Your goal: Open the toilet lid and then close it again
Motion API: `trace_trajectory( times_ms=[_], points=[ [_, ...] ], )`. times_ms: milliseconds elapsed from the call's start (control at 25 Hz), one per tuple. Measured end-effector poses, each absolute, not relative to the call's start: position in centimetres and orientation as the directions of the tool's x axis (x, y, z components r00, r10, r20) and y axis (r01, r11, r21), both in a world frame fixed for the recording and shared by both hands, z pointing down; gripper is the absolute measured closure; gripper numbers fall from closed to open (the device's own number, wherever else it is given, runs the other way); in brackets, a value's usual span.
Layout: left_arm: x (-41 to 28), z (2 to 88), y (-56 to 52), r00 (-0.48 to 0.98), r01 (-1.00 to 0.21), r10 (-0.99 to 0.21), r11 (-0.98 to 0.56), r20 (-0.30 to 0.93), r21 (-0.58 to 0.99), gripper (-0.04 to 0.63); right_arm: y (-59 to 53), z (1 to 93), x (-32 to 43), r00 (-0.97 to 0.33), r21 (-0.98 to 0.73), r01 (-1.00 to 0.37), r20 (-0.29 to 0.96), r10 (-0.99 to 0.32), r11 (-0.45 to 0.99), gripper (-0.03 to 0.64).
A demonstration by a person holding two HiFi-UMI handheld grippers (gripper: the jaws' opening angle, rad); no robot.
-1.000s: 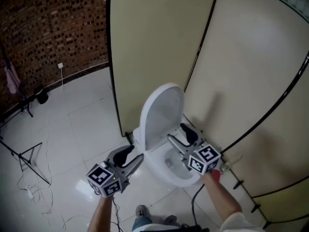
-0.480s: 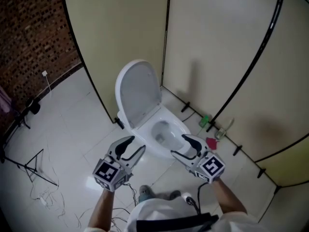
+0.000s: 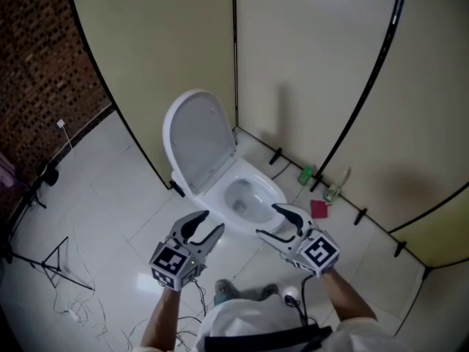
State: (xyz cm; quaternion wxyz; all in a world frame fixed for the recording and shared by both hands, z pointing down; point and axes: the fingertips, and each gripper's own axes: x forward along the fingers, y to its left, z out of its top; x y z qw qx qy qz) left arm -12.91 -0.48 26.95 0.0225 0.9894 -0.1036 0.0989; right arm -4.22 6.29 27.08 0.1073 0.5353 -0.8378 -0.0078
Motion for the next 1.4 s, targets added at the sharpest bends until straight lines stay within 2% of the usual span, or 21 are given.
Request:
trace_trajectory(
  times_ms=[240,480,680,760,960,1080,1400],
  points=[
    [-13.5,27.2,-0.8,0.963,-0.24,-0.231,-0.969,0.136,0.053,0.399,6.3,27.3,-4.4,-0.401,0.119,-0.899,0.165,-0.901,0.421,0.322],
    [-14.9,28.0,-2.3,0.95,-0.292,-0.277,-0.951,0.146,0.096,0.399,6.5,27.7,-4.3,-0.391,0.097,-0.908,0.16,-0.906,0.408,0.322],
    [-16.9,30.3,-8.4,0.917,-0.387,-0.364,-0.912,0.166,0.137,0.393,6.5,28.4,-3.6,-0.349,0.065,-0.929,0.167,-0.922,0.363,0.322],
    [-18.0,31.3,-12.3,0.9,-0.427,-0.402,-0.892,0.169,0.149,0.356,6.3,28.9,-3.6,-0.328,0.056,-0.938,0.169,-0.93,0.341,0.322],
    [-19.4,33.7,-23.0,0.879,-0.468,-0.438,-0.868,0.191,0.165,0.345,5.3,31.1,-4.6,-0.276,-0.003,-0.959,0.215,-0.937,0.282,0.322],
    [-18.6,35.3,-29.6,0.881,-0.459,-0.42,-0.871,0.22,0.177,0.189,4.0,32.0,-5.5,-0.254,-0.027,-0.967,0.214,-0.943,0.254,0.322],
    [-14.8,40.6,-39.3,0.875,-0.41,-0.339,-0.898,0.345,0.16,0.186,1.4,35.1,-7.2,-0.226,-0.094,-0.974,0.261,-0.939,0.208,0.322]
  ],
)
